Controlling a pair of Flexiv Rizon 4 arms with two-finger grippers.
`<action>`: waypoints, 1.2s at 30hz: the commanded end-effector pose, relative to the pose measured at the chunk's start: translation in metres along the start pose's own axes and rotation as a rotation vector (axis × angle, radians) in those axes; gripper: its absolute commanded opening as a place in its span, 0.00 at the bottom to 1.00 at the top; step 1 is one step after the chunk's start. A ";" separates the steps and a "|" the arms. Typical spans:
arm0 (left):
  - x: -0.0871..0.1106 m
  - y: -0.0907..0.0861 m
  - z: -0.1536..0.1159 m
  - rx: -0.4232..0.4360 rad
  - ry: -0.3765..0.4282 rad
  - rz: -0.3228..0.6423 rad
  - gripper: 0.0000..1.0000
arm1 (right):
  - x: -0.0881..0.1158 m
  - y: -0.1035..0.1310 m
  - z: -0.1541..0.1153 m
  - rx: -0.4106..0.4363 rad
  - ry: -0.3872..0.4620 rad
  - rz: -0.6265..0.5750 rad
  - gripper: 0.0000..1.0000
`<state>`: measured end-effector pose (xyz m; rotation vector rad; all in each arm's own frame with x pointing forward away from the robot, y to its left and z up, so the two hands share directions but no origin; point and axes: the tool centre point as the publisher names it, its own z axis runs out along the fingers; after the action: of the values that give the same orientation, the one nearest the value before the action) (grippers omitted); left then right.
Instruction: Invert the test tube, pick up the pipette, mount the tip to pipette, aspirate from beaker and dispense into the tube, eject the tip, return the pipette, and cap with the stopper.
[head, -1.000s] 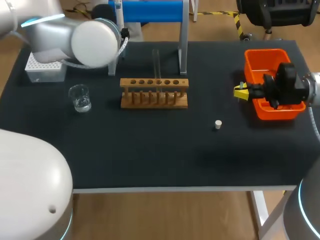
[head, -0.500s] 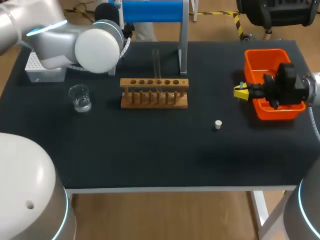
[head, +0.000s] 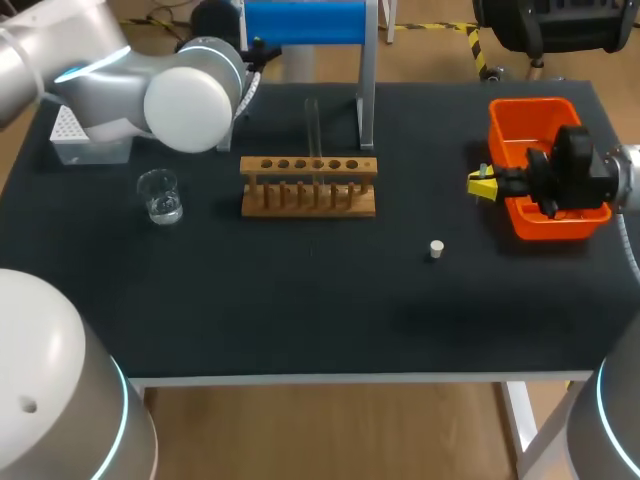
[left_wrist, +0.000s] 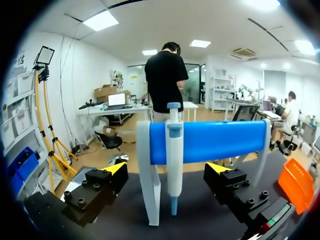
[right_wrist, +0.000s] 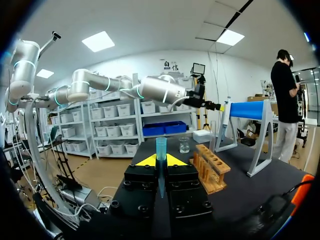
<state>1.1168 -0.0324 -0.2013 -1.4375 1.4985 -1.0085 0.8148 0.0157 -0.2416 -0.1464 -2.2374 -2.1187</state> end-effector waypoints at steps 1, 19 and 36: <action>0.005 -0.004 0.009 -0.001 0.008 0.004 1.00 | 0.001 0.000 -0.001 0.002 -0.001 0.000 0.00; 0.016 -0.007 0.037 0.007 0.038 -0.010 1.00 | 0.001 0.000 -0.001 0.002 -0.001 0.000 0.00; 0.017 -0.013 0.057 0.021 0.060 -0.006 1.00 | 0.001 0.000 -0.001 0.002 -0.001 0.000 0.00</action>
<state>1.1690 -0.0509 -0.2086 -1.4086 1.5149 -1.0740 0.8148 0.0157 -0.2416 -0.1464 -2.2374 -2.1187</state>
